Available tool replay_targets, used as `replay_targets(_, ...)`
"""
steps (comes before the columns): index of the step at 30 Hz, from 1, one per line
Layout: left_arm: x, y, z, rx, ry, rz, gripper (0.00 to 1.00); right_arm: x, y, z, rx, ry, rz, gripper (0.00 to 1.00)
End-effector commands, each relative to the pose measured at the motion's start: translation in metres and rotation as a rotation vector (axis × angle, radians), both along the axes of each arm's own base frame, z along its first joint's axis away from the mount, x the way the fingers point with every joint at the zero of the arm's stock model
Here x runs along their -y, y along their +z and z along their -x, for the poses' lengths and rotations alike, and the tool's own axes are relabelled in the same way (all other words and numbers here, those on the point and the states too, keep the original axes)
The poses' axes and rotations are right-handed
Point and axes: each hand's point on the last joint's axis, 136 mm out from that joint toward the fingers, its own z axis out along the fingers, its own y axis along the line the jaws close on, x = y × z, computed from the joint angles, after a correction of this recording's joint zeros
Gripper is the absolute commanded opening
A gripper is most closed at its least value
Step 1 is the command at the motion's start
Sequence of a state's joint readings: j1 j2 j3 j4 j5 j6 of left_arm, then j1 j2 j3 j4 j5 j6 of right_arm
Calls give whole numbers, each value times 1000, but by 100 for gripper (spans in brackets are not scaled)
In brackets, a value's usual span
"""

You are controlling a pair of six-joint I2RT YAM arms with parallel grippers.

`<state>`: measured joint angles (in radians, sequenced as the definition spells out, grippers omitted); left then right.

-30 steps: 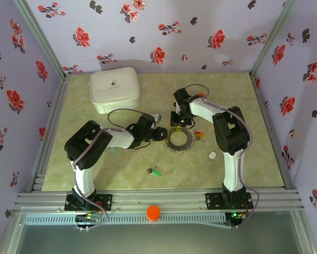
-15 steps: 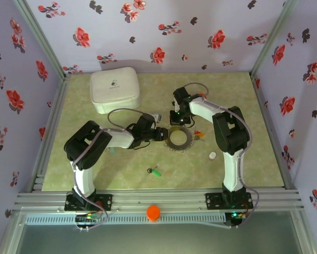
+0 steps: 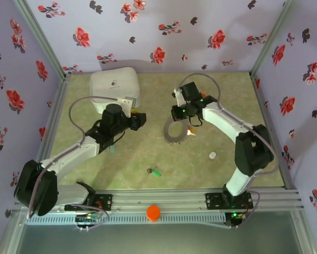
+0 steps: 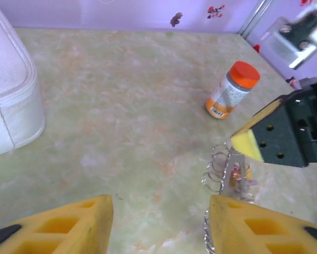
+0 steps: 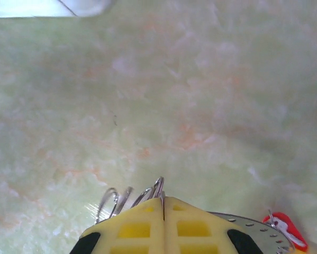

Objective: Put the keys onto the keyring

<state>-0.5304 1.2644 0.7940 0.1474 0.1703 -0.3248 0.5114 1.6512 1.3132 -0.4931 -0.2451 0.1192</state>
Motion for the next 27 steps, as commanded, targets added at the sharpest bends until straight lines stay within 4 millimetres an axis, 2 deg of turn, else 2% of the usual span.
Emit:
replay_targets(1,7,37,-2,75,-132,1,43,-14,53,6,186,131,-58,0)
replay_targets(5,11,78,3,191,-222,-89,43,-24,89,17,282,238,-120,0)
replay_targets(8,15,106,10,298,-287,-141,42,-33,106,28,339,344,-134,0)
replay_targets(11,20,121,18,387,-349,-214,42,-40,120,42,417,447,-111,0)
replay_targets(14,32,116,27,414,-440,-300,42,-44,127,54,472,515,-93,0)
replay_targets(17,48,107,40,400,-551,-295,45,-42,130,59,486,534,-85,0)
replay_targets(20,65,102,68,311,-726,-187,60,-37,127,63,484,540,-65,0)
replay_targets(22,73,97,77,284,-784,-145,63,-34,124,67,481,550,-52,0)
replay_targets(24,78,86,79,280,-803,-133,72,-34,121,71,477,569,-50,0)
replay_targets(27,83,72,78,276,-824,-115,76,-35,120,79,483,601,-70,0)
